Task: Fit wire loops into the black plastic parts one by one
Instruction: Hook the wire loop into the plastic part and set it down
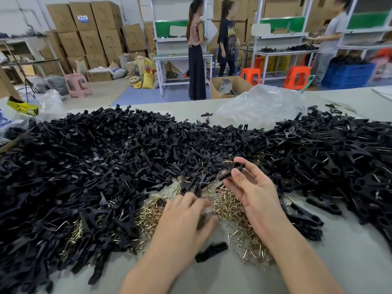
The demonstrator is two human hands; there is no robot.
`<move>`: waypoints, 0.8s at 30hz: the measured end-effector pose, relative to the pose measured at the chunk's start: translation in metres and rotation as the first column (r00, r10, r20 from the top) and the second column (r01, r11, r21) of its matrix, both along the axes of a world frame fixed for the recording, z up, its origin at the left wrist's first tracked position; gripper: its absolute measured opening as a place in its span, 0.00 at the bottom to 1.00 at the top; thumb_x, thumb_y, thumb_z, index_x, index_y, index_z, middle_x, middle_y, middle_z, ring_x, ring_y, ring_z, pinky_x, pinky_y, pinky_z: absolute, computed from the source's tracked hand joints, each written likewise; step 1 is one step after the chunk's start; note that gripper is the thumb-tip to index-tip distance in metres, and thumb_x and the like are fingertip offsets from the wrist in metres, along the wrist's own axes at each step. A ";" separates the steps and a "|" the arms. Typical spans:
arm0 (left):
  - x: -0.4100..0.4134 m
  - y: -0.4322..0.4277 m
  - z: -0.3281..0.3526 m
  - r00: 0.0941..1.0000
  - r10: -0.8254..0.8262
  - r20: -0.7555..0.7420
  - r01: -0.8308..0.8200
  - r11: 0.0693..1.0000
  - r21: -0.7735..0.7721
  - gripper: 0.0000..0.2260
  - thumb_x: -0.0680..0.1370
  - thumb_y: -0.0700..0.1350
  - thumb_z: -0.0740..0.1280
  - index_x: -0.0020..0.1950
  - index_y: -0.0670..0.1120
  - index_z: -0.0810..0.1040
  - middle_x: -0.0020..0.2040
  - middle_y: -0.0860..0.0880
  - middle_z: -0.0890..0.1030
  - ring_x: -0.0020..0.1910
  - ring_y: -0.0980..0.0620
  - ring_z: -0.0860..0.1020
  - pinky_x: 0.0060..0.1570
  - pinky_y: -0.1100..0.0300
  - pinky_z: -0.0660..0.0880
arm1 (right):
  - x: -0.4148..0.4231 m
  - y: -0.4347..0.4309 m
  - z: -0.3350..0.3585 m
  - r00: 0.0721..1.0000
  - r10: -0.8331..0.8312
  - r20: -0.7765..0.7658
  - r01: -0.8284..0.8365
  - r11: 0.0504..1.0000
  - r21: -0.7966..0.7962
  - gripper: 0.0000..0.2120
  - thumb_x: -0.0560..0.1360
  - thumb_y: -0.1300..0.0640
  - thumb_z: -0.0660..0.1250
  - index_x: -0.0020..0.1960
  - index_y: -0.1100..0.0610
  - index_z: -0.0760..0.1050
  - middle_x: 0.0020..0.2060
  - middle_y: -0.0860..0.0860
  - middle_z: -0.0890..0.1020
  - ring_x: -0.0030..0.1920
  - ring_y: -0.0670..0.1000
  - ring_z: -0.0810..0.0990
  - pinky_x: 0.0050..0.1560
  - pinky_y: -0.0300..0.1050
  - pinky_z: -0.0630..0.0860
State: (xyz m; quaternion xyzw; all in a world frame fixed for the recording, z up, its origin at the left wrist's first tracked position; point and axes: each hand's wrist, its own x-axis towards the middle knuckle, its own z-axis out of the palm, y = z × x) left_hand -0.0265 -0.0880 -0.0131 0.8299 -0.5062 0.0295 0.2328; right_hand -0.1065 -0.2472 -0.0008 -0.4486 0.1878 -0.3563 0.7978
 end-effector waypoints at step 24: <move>0.005 0.000 0.000 0.998 0.017 -0.062 -0.015 0.999 0.028 0.03 0.83 0.53 0.59 0.57 0.59 0.68 0.47 0.65 0.66 0.54 0.62 0.65 0.53 0.68 0.60 | 0.003 0.003 -0.002 1.000 -0.012 -0.021 0.010 0.997 -0.080 0.14 0.70 0.62 0.72 0.50 0.46 0.86 0.46 0.51 0.84 0.49 0.50 0.86 0.50 0.41 0.82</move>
